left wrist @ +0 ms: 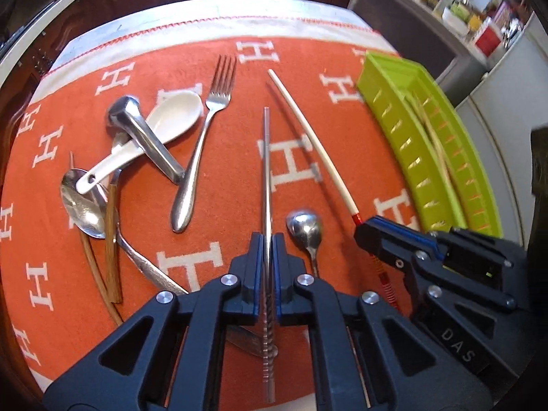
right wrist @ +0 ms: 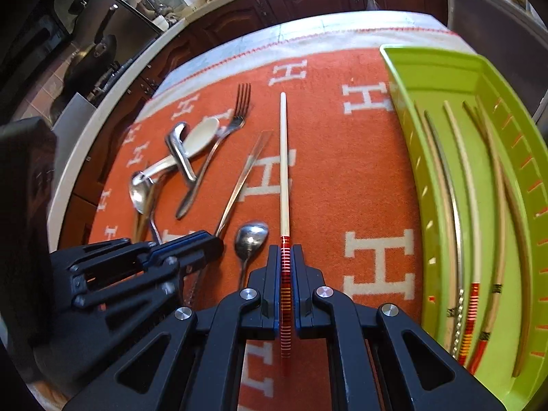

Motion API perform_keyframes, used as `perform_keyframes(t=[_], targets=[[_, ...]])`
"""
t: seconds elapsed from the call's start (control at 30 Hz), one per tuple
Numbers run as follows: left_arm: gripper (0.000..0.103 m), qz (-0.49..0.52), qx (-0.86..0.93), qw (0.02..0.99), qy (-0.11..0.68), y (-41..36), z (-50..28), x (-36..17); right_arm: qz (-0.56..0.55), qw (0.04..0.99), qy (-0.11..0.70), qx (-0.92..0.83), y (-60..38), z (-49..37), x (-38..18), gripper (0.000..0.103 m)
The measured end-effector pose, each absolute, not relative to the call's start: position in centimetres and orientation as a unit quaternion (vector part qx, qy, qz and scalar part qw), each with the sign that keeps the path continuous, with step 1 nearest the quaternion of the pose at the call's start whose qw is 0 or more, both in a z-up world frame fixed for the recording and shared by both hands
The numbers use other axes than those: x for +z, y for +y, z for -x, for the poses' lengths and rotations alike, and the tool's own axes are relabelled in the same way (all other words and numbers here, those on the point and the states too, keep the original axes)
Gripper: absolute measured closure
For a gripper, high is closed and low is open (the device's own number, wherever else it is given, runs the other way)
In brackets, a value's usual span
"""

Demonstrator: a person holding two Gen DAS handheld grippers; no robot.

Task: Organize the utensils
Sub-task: 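Grip a metal chopstick with the left tool while the right tool grips a red-banded one, then lower both chopsticks into the green tray and open both tools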

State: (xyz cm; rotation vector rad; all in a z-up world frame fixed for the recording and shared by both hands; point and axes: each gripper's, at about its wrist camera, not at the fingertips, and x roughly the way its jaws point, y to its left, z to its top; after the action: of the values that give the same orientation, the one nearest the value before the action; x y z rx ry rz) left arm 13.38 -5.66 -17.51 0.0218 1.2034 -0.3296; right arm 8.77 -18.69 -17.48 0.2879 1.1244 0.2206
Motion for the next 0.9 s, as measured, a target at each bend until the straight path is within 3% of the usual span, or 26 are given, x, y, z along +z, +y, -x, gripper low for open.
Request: perform_keyframes(t=[0.27, 0.53, 0.9], targets=[[0.100, 0.042, -0.172, 0.818, 0.547, -5.8, -12.9, -13.1, -0.157, 0.847, 0.498, 0.102, -21.0, -5.9, -13.2, 0.099], [0.100, 0.054, -0.215, 0.816, 0.533, -11.2, -12.8, -8.4, -0.171, 0.876, 0.446, 0.063, -26.1, -1.4, -7.9, 0.099], [0.100, 0.064, -0.230, 0.791, 0.563, -19.7, -14.3, -8.3, -0.165, 0.883, 0.439, -0.019, -33.3, -0.2, -5.3, 0.098]])
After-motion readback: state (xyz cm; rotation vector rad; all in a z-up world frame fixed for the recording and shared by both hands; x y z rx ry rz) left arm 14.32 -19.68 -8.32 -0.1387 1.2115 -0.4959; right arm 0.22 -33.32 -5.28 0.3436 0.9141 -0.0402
